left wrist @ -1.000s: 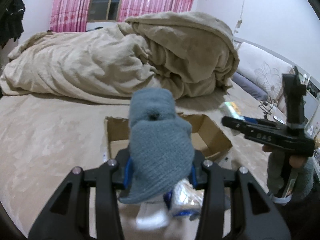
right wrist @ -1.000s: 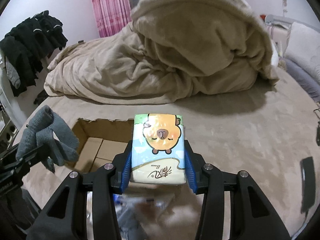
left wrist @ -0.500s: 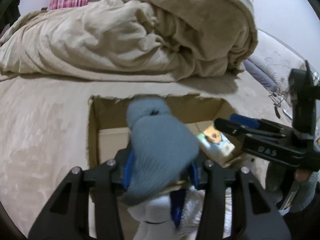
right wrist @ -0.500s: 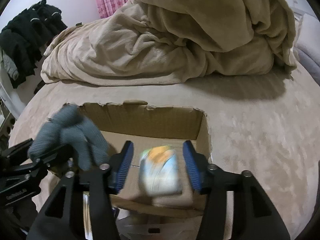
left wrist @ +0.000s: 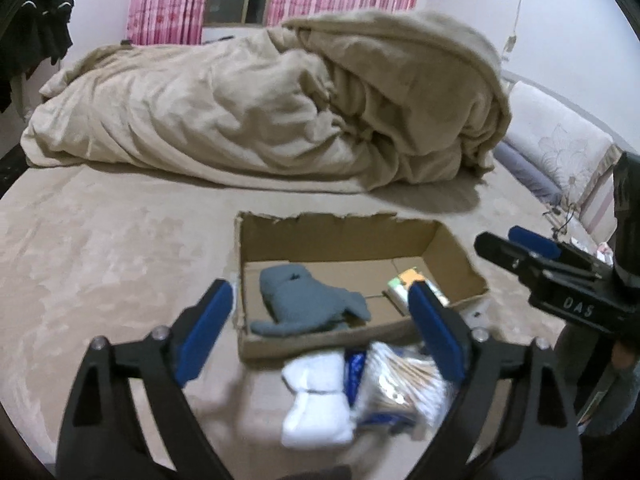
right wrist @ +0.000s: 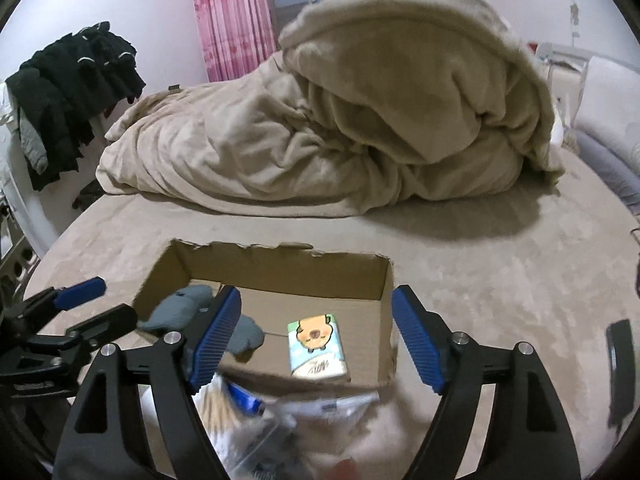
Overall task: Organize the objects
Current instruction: 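Carry the sock and tissue pack into the cardboard box and open both tools, then grasp the clear snack bag with the right tool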
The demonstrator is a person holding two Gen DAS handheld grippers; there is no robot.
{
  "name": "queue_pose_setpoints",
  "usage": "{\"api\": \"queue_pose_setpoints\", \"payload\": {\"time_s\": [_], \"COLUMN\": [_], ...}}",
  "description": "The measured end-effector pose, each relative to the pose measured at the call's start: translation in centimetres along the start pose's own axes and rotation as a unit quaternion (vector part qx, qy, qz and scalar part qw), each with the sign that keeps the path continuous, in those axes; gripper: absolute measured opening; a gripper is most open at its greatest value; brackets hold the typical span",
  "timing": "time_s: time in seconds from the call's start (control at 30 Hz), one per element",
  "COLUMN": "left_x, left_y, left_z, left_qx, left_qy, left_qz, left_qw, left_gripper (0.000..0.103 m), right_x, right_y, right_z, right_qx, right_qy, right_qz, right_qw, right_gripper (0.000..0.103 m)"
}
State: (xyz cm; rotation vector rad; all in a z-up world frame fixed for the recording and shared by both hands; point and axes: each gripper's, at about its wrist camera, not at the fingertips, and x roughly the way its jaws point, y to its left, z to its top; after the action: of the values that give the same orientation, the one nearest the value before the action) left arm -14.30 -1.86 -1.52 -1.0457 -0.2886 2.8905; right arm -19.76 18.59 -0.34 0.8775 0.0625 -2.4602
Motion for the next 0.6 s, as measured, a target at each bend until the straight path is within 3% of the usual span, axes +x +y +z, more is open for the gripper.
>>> {"api": "queue_pose_setpoints", "payload": {"time_s": [0.27,0.6], "left_x": [-4.9,-5.0], "left_y": [-1.0,-0.8], "left_z": [-1.5,-5.0], "left_qx": [0.009,0.002], "left_qy": [-0.015,0.012], "left_qz": [-0.007,0.006], "left_qw": [0.9998,0.9999], "left_gripper": [0.092,0.092], "right_x": [-4.9,-8.0], "right_y": [1.7,1.6], "right_z": [-1.5,-4.2], "right_qx": [-0.025,-0.023], "right_qy": [-0.013,-0.02], "right_qz": [-0.007,-0.005], "right_qw": [1.0,1.0], "right_gripper": [0.081,0.081]}}
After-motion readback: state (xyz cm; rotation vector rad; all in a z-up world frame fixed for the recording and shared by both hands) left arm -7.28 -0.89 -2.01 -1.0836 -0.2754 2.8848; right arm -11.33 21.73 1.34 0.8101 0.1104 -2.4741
